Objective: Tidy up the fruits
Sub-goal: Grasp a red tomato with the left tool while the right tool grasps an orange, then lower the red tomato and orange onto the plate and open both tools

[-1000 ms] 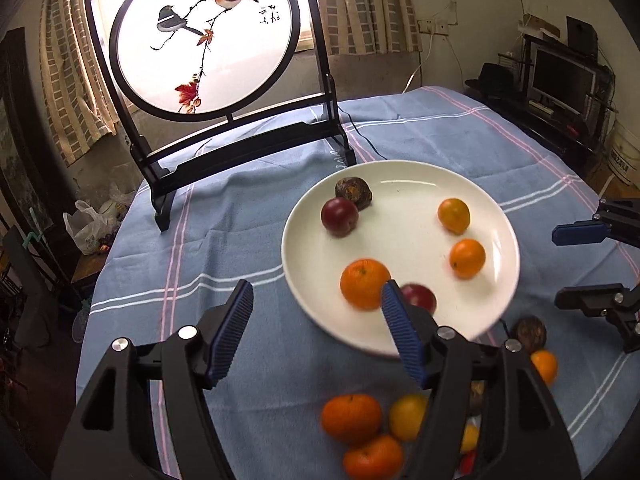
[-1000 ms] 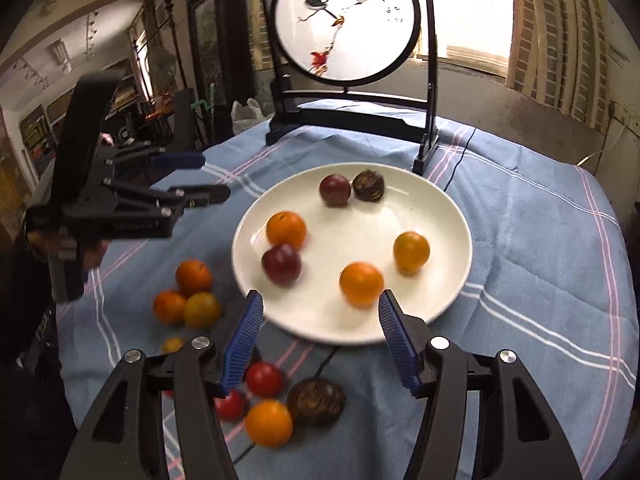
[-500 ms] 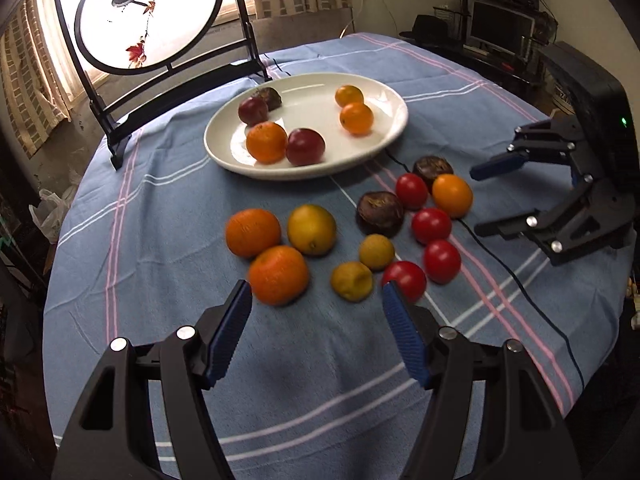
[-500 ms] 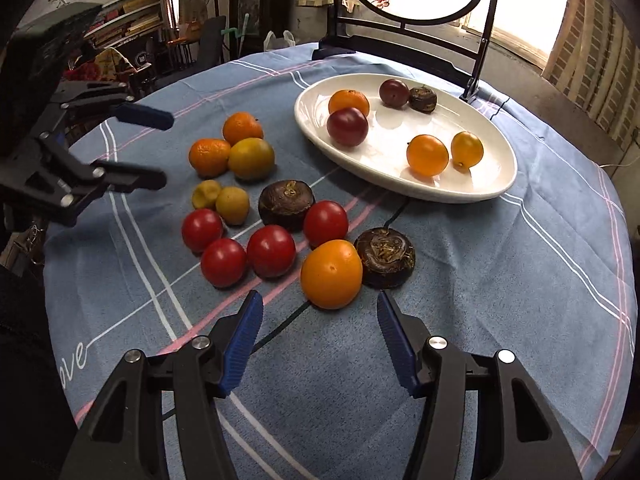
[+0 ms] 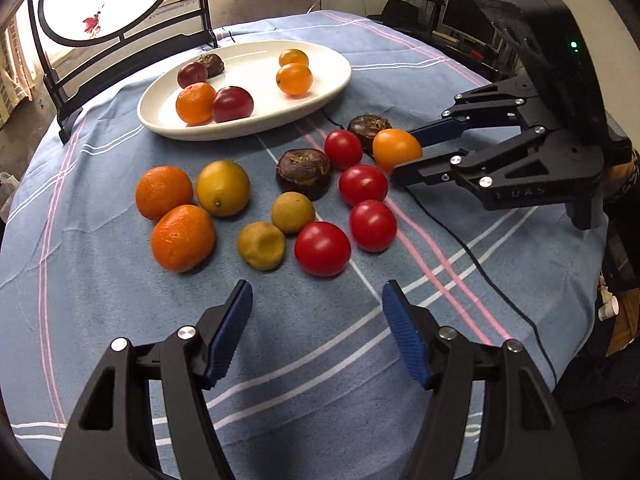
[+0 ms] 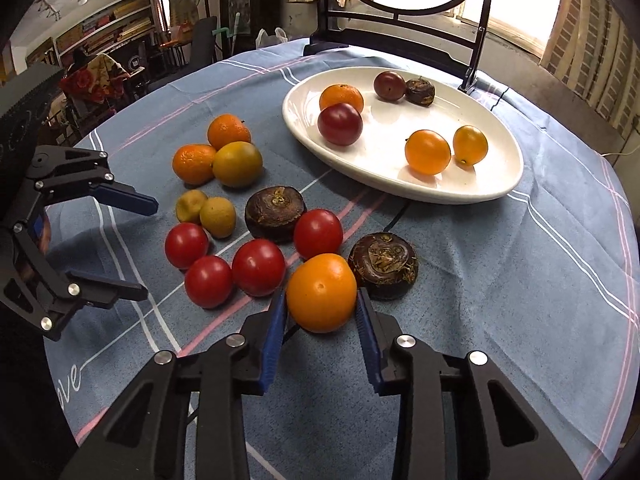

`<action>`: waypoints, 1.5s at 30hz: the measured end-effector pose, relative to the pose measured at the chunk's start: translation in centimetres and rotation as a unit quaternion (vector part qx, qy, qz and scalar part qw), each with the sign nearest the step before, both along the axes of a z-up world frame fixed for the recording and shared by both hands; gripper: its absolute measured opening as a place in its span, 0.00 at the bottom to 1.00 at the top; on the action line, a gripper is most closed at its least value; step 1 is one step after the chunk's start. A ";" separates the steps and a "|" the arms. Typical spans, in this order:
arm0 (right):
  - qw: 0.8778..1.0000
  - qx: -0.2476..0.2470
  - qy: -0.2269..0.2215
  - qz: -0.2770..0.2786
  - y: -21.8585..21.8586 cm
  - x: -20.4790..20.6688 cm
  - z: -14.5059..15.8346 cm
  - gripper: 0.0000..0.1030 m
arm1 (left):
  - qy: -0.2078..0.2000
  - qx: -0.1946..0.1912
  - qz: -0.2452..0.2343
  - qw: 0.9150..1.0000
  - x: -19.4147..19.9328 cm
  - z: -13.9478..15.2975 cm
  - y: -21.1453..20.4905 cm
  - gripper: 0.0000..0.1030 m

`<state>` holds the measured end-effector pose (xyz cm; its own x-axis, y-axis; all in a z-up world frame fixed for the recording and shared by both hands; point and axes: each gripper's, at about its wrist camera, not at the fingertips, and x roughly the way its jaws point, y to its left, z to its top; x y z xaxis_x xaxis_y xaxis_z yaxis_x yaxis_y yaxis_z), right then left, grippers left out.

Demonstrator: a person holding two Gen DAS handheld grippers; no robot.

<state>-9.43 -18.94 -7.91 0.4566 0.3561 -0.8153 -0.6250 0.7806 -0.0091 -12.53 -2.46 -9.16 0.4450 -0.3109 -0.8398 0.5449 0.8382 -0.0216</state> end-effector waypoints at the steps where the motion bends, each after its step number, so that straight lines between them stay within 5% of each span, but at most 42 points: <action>1: 1.000 0.001 -0.003 -0.003 -0.3 -0.1 0.2 0.34 | 0.005 -0.001 -0.001 1.000 0.2 -0.2 -0.3 0.52; 3: 1.000 0.006 -0.002 -0.005 -0.8 -0.3 0.4 0.34 | 0.018 -0.002 0.000 1.000 0.7 -0.7 -0.8 0.28; 21: 1.000 0.023 -0.003 -0.015 -2.2 -0.6 0.6 0.34 | 0.019 -0.012 0.021 1.000 2.3 -0.2 -1.4 0.28; 29: 0.998 0.050 -0.035 -0.022 -2.2 -0.7 3.3 0.34 | -0.065 -0.010 0.042 0.997 2.0 4.1 -0.1 0.28; 38: 0.989 0.108 -0.101 -0.026 -1.0 1.8 8.6 0.34 | -0.192 0.014 0.110 0.975 7.8 9.5 -0.8 0.28; 45: 0.981 0.149 -0.110 -0.049 -0.7 6.5 10.3 0.34 | -0.195 0.008 0.134 0.972 13.4 10.0 -1.4 0.28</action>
<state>-2.94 -19.59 2.40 0.6535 0.5094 -0.5598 -0.5550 0.8254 0.1032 0.88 -3.83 0.88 0.7933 -0.1280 -0.5952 0.2708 0.9498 0.1567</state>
